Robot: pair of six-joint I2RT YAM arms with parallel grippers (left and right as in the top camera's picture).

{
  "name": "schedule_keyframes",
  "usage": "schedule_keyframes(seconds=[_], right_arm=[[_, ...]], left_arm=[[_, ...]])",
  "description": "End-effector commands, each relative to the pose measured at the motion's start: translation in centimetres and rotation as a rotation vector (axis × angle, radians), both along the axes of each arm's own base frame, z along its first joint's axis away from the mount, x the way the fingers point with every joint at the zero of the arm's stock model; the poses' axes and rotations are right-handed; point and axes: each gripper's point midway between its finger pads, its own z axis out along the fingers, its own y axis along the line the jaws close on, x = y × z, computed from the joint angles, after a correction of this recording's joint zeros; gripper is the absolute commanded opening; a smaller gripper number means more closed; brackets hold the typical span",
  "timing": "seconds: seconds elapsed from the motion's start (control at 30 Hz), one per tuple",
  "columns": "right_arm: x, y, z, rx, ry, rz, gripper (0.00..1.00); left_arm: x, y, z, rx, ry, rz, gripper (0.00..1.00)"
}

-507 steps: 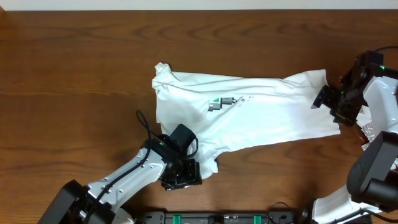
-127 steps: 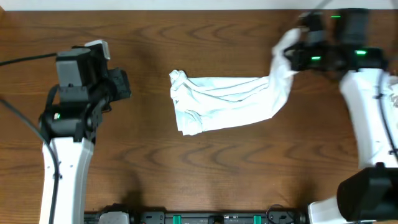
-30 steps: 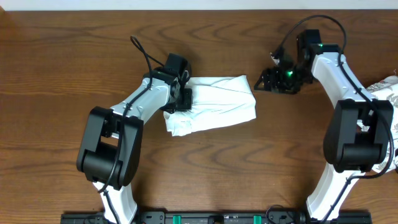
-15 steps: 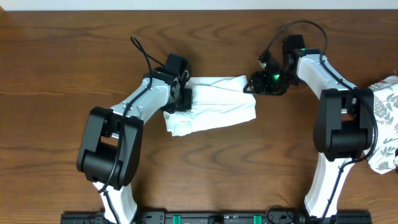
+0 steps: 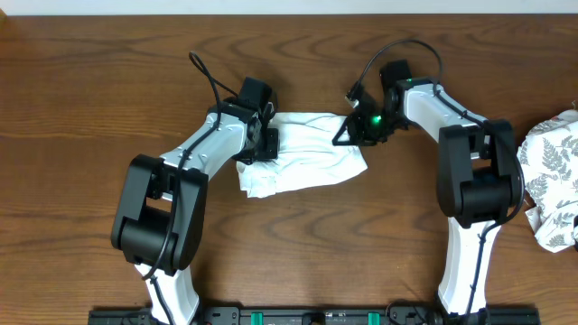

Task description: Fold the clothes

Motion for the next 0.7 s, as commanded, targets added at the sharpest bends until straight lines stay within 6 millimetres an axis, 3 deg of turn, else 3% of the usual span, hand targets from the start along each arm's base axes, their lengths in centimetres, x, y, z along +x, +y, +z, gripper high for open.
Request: schedule_keyframes(seconds=[0.0, 0.07, 0.2, 0.4, 0.47, 0.57, 0.67], right_arm=[[-0.5, -0.5, -0.1, 0.026, 0.033, -0.014, 0.09], [-0.3, -1.2, 0.8, 0.03, 0.031, -0.032, 0.02], [0.3, -4.4, 2.6, -0.037, 0.007, -0.091, 0.01], [0.8, -12.8, 4.8, -0.35, -0.065, -0.217, 0.01], [1.1, -14.8, 6.0, -0.424, -0.105, -0.249, 0.01], [1.5, -16.3, 8.1, -0.476, -0.171, -0.281, 0.01], [1.9, -16.0, 10.3, -0.474, -0.232, -0.286, 0.01]], left_arm=[[-0.9, 1.4, -1.6, 0.055, 0.043, 0.01, 0.19], [-0.9, 1.4, -1.5, 0.054, 0.04, 0.007, 0.19], [-0.4, 1.5, 0.5, 0.043, 0.008, 0.015, 0.19], [1.5, 1.5, 9.5, -0.021, -0.182, 0.037, 0.2], [1.8, 1.5, 12.6, -0.048, -0.266, 0.04, 0.26], [1.8, 1.6, 16.1, -0.075, -0.362, 0.044, 0.27], [1.4, 1.7, 18.7, -0.095, -0.423, 0.045, 0.27]])
